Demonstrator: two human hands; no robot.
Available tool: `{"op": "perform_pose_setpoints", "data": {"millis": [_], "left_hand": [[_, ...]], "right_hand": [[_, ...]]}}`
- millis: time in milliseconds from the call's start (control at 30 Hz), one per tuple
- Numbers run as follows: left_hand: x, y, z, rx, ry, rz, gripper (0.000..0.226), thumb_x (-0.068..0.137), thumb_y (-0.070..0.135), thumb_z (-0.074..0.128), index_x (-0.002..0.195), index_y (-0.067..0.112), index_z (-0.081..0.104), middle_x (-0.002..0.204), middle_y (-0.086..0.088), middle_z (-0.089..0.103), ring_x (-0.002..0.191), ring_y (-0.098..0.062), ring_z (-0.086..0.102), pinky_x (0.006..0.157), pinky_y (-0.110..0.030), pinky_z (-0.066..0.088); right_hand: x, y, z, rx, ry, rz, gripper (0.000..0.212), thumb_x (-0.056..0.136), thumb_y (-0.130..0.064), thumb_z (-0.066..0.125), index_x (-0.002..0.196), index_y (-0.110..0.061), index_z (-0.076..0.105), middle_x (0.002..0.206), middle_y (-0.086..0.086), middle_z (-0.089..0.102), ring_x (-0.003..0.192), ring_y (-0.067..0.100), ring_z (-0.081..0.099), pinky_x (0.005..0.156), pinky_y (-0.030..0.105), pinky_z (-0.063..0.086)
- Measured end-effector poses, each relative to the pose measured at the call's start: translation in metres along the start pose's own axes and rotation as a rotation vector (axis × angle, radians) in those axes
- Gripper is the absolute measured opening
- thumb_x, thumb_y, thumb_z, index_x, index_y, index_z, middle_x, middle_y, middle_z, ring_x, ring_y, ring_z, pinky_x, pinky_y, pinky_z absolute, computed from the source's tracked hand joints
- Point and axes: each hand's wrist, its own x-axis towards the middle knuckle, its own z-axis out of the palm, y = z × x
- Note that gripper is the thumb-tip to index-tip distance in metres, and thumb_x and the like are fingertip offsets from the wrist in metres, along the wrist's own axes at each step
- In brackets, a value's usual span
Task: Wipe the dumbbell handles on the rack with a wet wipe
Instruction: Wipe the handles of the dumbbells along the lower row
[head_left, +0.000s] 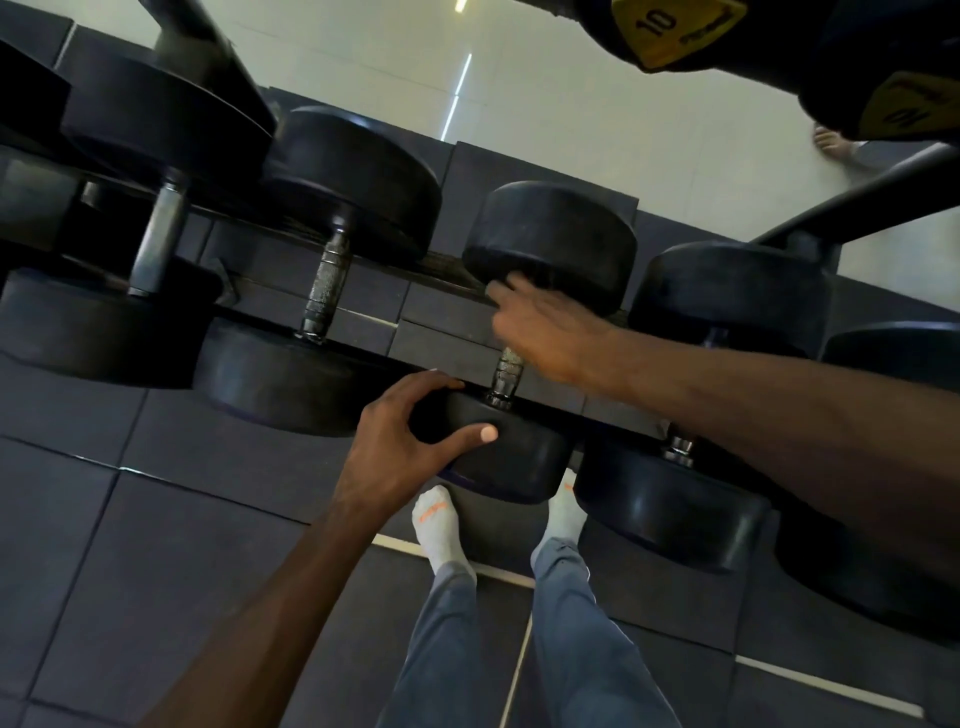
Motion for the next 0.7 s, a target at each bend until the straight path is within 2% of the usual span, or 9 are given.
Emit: {"op": "perform_pose_setpoints", "data": {"millis": [67, 133, 233, 300, 367, 467, 533, 600, 700], "left_hand": [[0.001, 0.0, -0.002, 0.008, 0.0, -0.001, 0.071, 0.07, 0.075, 0.073, 0.123, 0.028, 0.068, 0.126, 0.017, 0.062, 0.119, 0.008, 0.055, 0.097, -0.009, 0.044], [0.001, 0.0, -0.002, 0.018, -0.001, 0.001, 0.071, 0.069, 0.075, 0.073, 0.123, 0.028, 0.068, 0.126, 0.018, 0.062, 0.119, 0.009, 0.054, 0.096, -0.007, 0.043], [0.0, 0.002, -0.001, 0.002, 0.005, 0.007, 0.071, 0.069, 0.073, 0.074, 0.123, 0.026, 0.069, 0.122, 0.023, 0.06, 0.116, 0.012, 0.054, 0.094, -0.005, 0.043], [0.0, 0.002, -0.001, -0.007, 0.01, 0.011, 0.071, 0.069, 0.073, 0.074, 0.123, 0.025, 0.068, 0.121, 0.024, 0.06, 0.115, 0.012, 0.055, 0.094, -0.007, 0.045], [0.001, 0.003, -0.002, 0.004, 0.0, 0.006, 0.073, 0.069, 0.075, 0.073, 0.123, 0.026, 0.068, 0.122, 0.021, 0.061, 0.116, 0.01, 0.056, 0.095, -0.012, 0.048], [0.003, 0.001, -0.003, 0.005, 0.002, 0.005, 0.07, 0.069, 0.073, 0.075, 0.121, 0.026, 0.069, 0.121, 0.019, 0.063, 0.116, 0.006, 0.058, 0.096, -0.019, 0.051], [0.004, 0.001, -0.003, 0.001, -0.002, 0.006, 0.07, 0.069, 0.073, 0.076, 0.121, 0.026, 0.069, 0.121, 0.019, 0.064, 0.115, 0.005, 0.059, 0.096, -0.021, 0.052], [0.004, 0.0, -0.003, 0.0, -0.008, 0.006, 0.07, 0.069, 0.074, 0.075, 0.121, 0.027, 0.068, 0.121, 0.02, 0.063, 0.116, 0.003, 0.059, 0.096, -0.024, 0.054], [0.003, 0.0, -0.003, -0.008, 0.001, 0.008, 0.068, 0.07, 0.072, 0.076, 0.12, 0.027, 0.068, 0.121, 0.019, 0.063, 0.116, 0.002, 0.059, 0.096, -0.026, 0.054]], "right_hand": [[0.0, -0.002, -0.005, -0.044, -0.031, 0.026, 0.027, 0.092, 0.001, 0.059, 0.118, 0.002, 0.065, 0.138, 0.017, 0.041, 0.121, 0.034, 0.046, 0.077, 0.039, 0.048], [-0.004, -0.005, -0.004, -0.116, -0.051, -0.028, 0.026, 0.088, 0.001, 0.064, 0.114, 0.001, 0.068, 0.143, 0.018, 0.037, 0.123, 0.034, 0.043, 0.08, 0.036, 0.05], [-0.008, -0.019, 0.007, -0.077, -0.136, -0.197, 0.018, 0.093, -0.008, 0.062, 0.109, -0.006, 0.07, 0.135, 0.012, 0.043, 0.119, 0.028, 0.042, 0.074, 0.029, 0.044], [-0.009, -0.023, 0.009, -0.065, -0.166, -0.279, 0.016, 0.096, -0.012, 0.06, 0.107, -0.009, 0.07, 0.132, 0.01, 0.046, 0.119, 0.026, 0.041, 0.073, 0.029, 0.042], [-0.005, -0.012, 0.006, -0.092, -0.108, -0.19, 0.016, 0.095, -0.011, 0.06, 0.106, -0.007, 0.071, 0.134, 0.012, 0.046, 0.121, 0.03, 0.041, 0.074, 0.031, 0.044], [0.0, 0.007, 0.001, -0.223, 0.006, -0.1, 0.016, 0.089, -0.015, 0.068, 0.104, -0.012, 0.074, 0.135, 0.014, 0.047, 0.123, 0.032, 0.047, 0.082, 0.034, 0.052], [0.001, 0.011, 0.004, -0.247, 0.016, -0.081, 0.017, 0.085, -0.016, 0.073, 0.102, -0.014, 0.074, 0.132, 0.011, 0.049, 0.12, 0.03, 0.049, 0.079, 0.033, 0.054], [-0.003, 0.012, 0.013, -0.111, 0.023, -0.054, 0.018, 0.084, -0.007, 0.072, 0.103, -0.009, 0.071, 0.128, 0.01, 0.045, 0.116, 0.028, 0.047, 0.072, 0.034, 0.054], [-0.012, 0.007, 0.032, 0.195, 0.147, -0.02, 0.013, 0.089, 0.0, 0.061, 0.099, -0.005, 0.065, 0.113, 0.007, 0.044, 0.101, 0.024, 0.048, 0.07, 0.041, 0.053]]}}
